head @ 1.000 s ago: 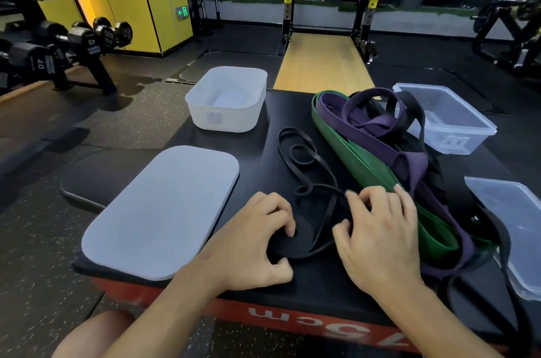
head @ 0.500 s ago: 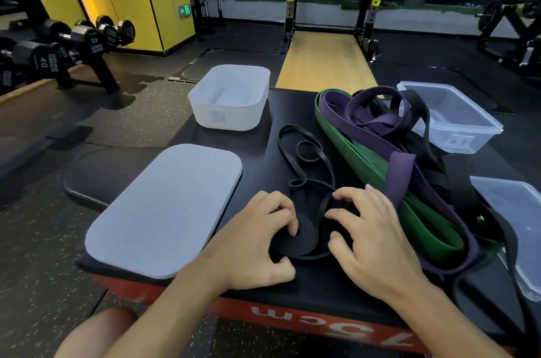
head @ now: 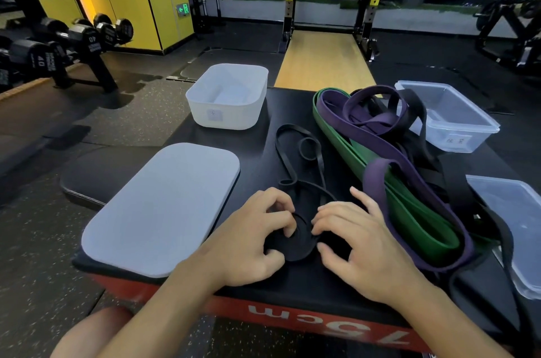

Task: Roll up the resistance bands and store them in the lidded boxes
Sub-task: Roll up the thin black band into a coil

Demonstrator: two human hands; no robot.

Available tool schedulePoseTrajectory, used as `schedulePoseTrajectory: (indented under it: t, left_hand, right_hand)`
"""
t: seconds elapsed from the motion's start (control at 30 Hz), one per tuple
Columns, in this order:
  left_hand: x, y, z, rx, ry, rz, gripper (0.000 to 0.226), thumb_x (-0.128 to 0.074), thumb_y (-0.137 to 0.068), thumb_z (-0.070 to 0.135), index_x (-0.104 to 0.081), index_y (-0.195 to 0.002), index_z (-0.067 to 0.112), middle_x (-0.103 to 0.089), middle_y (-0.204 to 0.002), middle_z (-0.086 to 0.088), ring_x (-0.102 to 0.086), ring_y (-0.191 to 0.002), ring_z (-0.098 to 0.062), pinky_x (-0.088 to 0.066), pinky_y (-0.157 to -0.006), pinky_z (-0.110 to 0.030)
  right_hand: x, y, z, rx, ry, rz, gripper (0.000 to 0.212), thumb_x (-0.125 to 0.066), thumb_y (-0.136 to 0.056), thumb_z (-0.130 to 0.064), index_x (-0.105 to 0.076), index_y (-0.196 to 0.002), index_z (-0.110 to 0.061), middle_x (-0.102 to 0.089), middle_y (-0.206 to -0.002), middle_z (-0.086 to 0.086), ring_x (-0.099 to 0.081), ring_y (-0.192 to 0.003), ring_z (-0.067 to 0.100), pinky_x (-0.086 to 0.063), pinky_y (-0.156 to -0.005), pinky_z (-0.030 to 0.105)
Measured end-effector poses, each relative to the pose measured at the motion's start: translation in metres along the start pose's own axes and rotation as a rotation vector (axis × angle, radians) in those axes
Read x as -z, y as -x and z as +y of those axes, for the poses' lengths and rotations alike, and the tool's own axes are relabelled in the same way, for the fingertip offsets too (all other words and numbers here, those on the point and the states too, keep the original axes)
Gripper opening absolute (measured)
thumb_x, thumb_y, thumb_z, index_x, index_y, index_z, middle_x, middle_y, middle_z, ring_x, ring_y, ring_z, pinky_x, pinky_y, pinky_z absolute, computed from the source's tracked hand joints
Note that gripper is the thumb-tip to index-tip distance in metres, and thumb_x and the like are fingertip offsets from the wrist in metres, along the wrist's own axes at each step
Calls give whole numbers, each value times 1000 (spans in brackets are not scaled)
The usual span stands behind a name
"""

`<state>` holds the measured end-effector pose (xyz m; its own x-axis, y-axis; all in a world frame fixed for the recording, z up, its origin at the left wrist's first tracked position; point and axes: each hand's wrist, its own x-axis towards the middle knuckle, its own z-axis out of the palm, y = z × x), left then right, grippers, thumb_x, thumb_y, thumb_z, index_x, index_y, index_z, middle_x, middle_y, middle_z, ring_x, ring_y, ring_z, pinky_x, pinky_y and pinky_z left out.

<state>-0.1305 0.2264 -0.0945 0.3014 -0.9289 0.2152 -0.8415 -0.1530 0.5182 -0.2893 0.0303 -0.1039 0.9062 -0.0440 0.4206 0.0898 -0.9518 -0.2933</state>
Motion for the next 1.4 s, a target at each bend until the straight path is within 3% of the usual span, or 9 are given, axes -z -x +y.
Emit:
schedulePoseTrajectory:
  t: [0.2,0.33,0.43,0.57,0.83,1.03,1.2,1.27,1.4]
  left_hand:
    - [1,0,-1,-13,5,-20,26,-60,-74,15,-56,-95,29,-36,-130,23,-39,-120,-3,-44,-94,-30]
    - [0,1,-1,-47,-66,-25,24,-57,-77,21,-60,-101,26,-42,-129,22,-37,-122,1,-37,-96,-18]
    - [-3,3,2,-72,-117,44,23,-60,-85,43,-63,-99,25,-50,-126,21,-41,-123,0,-39,-98,-17]
    - [-5,2,1,-79,-163,71,47,-64,-84,75,-61,-94,30,-52,-123,24,-45,-119,1,-41,-96,-16]
    - [1,1,-4,-92,-87,39,36,-72,-85,60,-54,-90,30,-51,-125,26,-46,-121,-1,-42,-97,-21]
    - [-1,1,-3,-88,-85,60,30,-73,-83,53,-54,-93,31,-55,-120,24,-48,-117,-1,-40,-97,-17]
    - [0,6,-5,-59,-97,68,30,-72,-81,50,-50,-90,32,-56,-120,26,-50,-114,4,-39,-93,-12]
    - [-2,7,-3,-48,-112,83,31,-69,-77,49,-48,-88,31,-56,-119,26,-51,-111,3,-43,-89,-16]
    - [-3,6,-1,-65,-130,101,33,-67,-77,51,-45,-86,28,-55,-118,25,-51,-109,-1,-47,-87,-25]
  right_hand:
    - [0,-1,2,-47,-71,-19,17,-61,-88,-39,-59,-104,-37,-63,-116,-27,-50,-129,-7,-9,-127,35]
    - [-2,-1,1,-10,-56,7,5,-62,-89,-36,-63,-94,-36,-64,-117,-26,-51,-129,-5,-14,-126,40]
    - [-3,-2,2,2,-30,42,7,-62,-91,-38,-68,-90,-36,-65,-116,-24,-52,-127,-4,-20,-124,42]
    - [-2,-1,6,25,-28,61,12,-63,-95,-40,-73,-93,-33,-63,-121,-22,-54,-125,1,-32,-118,40]
    - [0,-2,2,-13,-70,3,10,-67,-97,-37,-75,-98,-30,-63,-110,-22,-56,-113,4,-52,-90,31]
    - [0,-10,-7,-115,-82,-8,14,-59,-93,-42,-66,-90,-30,-59,-104,-22,-58,-105,8,-51,-88,34]
    - [3,-9,1,-217,-27,-4,29,-61,-93,-55,-73,-92,-29,-52,-133,-16,-45,-129,3,-43,-103,27]
    - [4,-13,3,-300,21,3,25,-65,-94,-50,-76,-97,-28,-48,-141,-10,-40,-135,9,-39,-105,27]
    - [8,-40,1,-530,151,-39,27,-62,-97,-37,-75,-118,-25,-58,-128,0,-53,-123,23,-48,-99,36]
